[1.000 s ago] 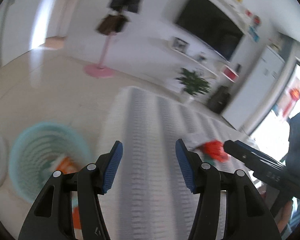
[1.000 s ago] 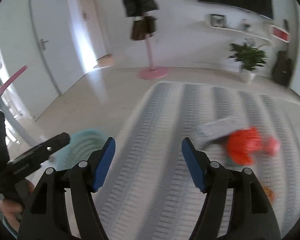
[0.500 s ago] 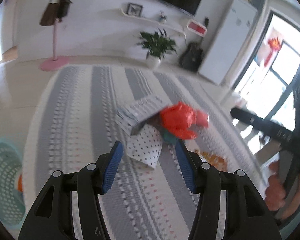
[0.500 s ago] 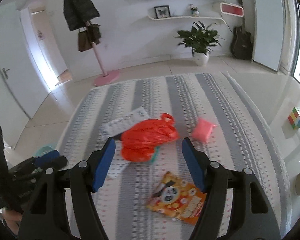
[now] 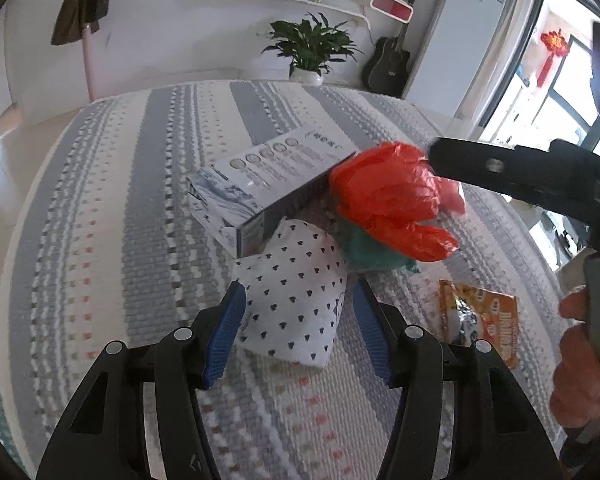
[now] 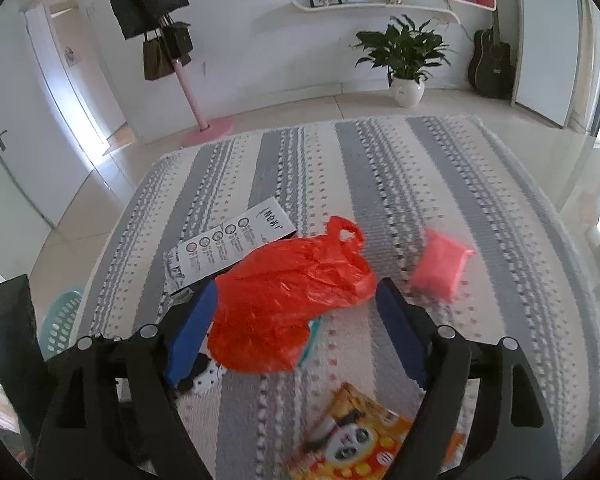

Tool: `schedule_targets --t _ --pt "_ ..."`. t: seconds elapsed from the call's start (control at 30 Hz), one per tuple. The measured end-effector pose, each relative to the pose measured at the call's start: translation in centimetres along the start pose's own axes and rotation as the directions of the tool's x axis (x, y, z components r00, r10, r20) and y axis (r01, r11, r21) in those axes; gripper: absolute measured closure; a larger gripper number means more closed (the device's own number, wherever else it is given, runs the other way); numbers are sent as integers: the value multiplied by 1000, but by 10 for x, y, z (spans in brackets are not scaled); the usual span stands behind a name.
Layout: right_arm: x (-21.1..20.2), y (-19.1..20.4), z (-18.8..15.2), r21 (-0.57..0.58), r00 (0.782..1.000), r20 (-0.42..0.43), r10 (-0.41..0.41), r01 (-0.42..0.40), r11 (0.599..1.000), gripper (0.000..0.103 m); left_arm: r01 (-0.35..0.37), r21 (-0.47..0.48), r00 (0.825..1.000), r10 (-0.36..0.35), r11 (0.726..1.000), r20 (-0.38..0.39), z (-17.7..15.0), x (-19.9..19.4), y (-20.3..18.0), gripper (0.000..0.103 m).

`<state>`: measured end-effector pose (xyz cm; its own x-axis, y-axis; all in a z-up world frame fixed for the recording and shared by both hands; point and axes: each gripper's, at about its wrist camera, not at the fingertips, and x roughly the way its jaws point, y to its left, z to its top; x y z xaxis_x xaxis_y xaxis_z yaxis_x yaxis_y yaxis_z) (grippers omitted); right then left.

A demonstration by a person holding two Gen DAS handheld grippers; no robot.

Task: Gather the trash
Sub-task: 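Grasp the white polka-dot bag with the left tool while the right tool grasps the red plastic bag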

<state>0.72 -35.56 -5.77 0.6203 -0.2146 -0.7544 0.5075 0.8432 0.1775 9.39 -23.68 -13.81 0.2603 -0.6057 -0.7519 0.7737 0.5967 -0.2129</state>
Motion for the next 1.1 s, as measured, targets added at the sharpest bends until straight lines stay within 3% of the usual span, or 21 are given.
schedule_targets --t 0.17,0.23,0.3,0.37,0.47,0.57,0.8,0.87,1.1 --pt "29 7 -2 -4 999 -35 -13 12 1000 26 -17 18 1000 17 1000 -18 -2 12 -2 53" --pt "36 6 -4 1 999 -42 -10 10 1000 26 -39 32 999 40 999 -17 -3 14 -2 59" --pt "41 3 -4 4 999 -53 0 0 1000 34 -43 38 999 43 998 -15 -2 14 -2 67" --pt "43 1 -4 10 998 -67 18 -18 1000 58 -36 39 999 36 999 -10 -1 12 -1 73" --pt "37 0 -4 15 998 -56 19 -18 1000 75 -24 39 1000 24 999 0 -1 4 -1 87" --pt "25 2 -2 8 999 -35 18 -17 1000 87 0 34 1000 -1 999 15 -2 -10 -1 95" --pt "-26 21 6 -48 998 46 38 -35 998 94 50 -16 993 -48 999 104 -2 -70 6 100" --pt "-41 31 9 -68 997 67 48 -44 997 101 49 -33 990 -44 998 133 -2 -91 12 100" --pt "-93 84 20 -156 985 132 115 -94 983 101 16 -97 974 7 995 225 -9 -163 45 100"
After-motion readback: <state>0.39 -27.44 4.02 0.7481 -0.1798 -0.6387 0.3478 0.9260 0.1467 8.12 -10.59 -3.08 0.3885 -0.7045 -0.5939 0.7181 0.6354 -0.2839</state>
